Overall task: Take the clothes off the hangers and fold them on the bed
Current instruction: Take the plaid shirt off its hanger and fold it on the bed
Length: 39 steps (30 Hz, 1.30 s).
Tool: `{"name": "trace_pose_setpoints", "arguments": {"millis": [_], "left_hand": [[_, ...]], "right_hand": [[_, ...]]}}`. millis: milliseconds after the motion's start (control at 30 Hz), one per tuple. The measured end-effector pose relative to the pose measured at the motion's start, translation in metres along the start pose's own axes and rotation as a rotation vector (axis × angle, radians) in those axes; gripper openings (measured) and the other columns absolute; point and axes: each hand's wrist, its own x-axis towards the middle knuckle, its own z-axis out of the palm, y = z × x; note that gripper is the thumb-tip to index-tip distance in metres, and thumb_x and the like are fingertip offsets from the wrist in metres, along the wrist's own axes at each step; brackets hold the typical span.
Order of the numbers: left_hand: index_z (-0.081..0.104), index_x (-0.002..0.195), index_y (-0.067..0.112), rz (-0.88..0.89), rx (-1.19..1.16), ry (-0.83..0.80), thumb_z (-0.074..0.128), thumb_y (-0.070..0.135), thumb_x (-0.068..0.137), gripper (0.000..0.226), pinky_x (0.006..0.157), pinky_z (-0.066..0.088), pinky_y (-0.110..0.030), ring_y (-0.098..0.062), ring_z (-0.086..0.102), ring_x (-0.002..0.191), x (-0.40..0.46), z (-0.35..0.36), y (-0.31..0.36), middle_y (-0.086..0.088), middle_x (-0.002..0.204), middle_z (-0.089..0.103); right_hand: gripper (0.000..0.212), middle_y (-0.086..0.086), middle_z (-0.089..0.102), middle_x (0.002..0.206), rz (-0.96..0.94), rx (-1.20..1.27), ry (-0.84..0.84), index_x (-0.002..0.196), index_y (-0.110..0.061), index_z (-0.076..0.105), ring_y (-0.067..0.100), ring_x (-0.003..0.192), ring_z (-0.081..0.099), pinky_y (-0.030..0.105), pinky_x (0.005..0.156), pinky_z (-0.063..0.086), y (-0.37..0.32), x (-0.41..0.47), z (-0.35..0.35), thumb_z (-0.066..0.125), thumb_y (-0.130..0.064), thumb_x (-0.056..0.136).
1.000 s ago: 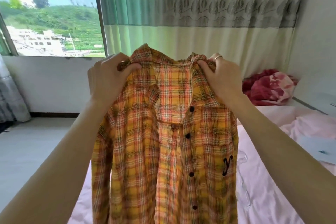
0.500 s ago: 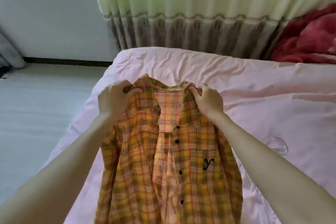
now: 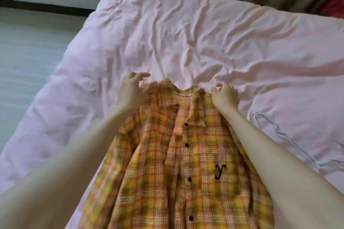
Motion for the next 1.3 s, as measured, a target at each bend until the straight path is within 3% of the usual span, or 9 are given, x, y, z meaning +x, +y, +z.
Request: {"name": "trace_pose_setpoints", "arguments": {"millis": [167,300,400,600,767,967,1067,1200,1300], "left_hand": [[0.042,0.136,0.015,-0.209,0.038,-0.166,0.062,0.044,0.085,0.062,0.098,0.042,-0.042,-0.027,0.048,0.12,-0.038,0.025,-0.074,-0.013,0.134,0.043],[0.047,0.129,0.008,-0.486,0.049,-0.222,0.067,0.052,0.077,0.071,0.09,0.047,-0.04,-0.028,0.054,0.112,-0.103,0.029,-0.127,-0.012,0.122,0.053],[0.057,0.109,0.011,-0.577,0.069,-0.267,0.063,0.062,0.075,0.061,0.07,0.049,-0.036,-0.022,0.061,0.089,-0.142,0.025,-0.151,-0.007,0.101,0.063],[0.06,0.087,0.02,-0.637,-0.095,-0.323,0.06,0.041,0.087,0.02,0.063,0.046,-0.029,-0.019,0.061,0.076,-0.189,0.018,-0.158,0.002,0.078,0.065],[0.065,0.104,0.01,-0.66,-0.192,-0.209,0.044,0.019,0.099,0.023,0.074,0.044,-0.03,-0.022,0.058,0.086,-0.209,0.002,-0.176,-0.006,0.09,0.064],[0.06,0.114,0.002,-0.552,-0.148,0.003,0.039,0.007,0.098,0.027,0.073,0.034,-0.026,-0.021,0.054,0.096,-0.186,-0.048,-0.208,-0.012,0.103,0.062],[0.059,0.113,0.001,-0.518,-0.09,0.015,0.04,0.009,0.098,0.026,0.075,0.035,-0.032,-0.033,0.057,0.102,-0.162,-0.068,-0.225,-0.021,0.103,0.062],[0.058,0.116,0.003,-0.443,0.034,-0.039,0.04,0.01,0.098,0.026,0.082,0.039,-0.039,-0.04,0.053,0.108,-0.135,-0.088,-0.245,-0.025,0.113,0.061],[0.059,0.115,0.003,-0.415,0.055,-0.071,0.04,0.011,0.098,0.026,0.084,0.039,-0.04,-0.041,0.053,0.109,-0.129,-0.089,-0.257,-0.026,0.114,0.061]], "right_hand": [[0.034,0.009,0.047,0.131,-0.04,0.04,-0.092,0.121,-0.01,0.056,0.026,0.119,0.046,0.035,0.099,0.038,0.017,-0.039,0.05,0.039,-0.029,0.099],[0.03,0.001,0.054,0.115,-0.008,0.131,-0.286,0.117,-0.012,0.054,0.017,0.096,0.054,0.024,0.074,0.042,0.023,-0.111,0.099,0.04,-0.032,0.099],[0.035,0.006,0.06,0.106,0.154,0.15,-0.467,0.122,-0.011,0.047,0.019,0.083,0.056,0.023,0.059,0.04,0.026,-0.146,0.131,0.044,-0.035,0.098],[0.025,0.002,0.06,0.084,0.315,0.247,-0.618,0.109,-0.011,0.052,0.019,0.073,0.055,0.027,0.058,0.045,0.025,-0.187,0.146,0.044,-0.032,0.098],[0.041,0.007,0.062,0.115,0.72,0.767,-0.84,0.119,-0.009,0.057,0.024,0.105,0.058,0.038,0.084,0.05,0.027,-0.213,0.132,0.052,-0.041,0.094],[0.056,0.007,0.053,0.134,0.636,0.518,-0.804,0.135,-0.013,0.047,0.025,0.119,0.051,0.04,0.097,0.044,0.016,-0.236,0.126,0.046,-0.051,0.093],[0.056,0.008,0.053,0.131,0.585,0.461,-0.721,0.137,-0.01,0.042,0.024,0.12,0.05,0.044,0.101,0.042,0.009,-0.25,0.127,0.04,-0.049,0.096],[0.046,0.005,0.056,0.112,0.542,0.398,-0.617,0.118,-0.012,0.052,0.02,0.102,0.055,0.045,0.096,0.047,0.007,-0.263,0.141,0.041,-0.05,0.095],[0.061,0.018,0.061,0.109,0.517,0.366,-0.587,0.121,0.006,0.052,0.023,0.091,0.057,0.039,0.089,0.047,0.003,-0.271,0.15,0.043,-0.048,0.095]]}}
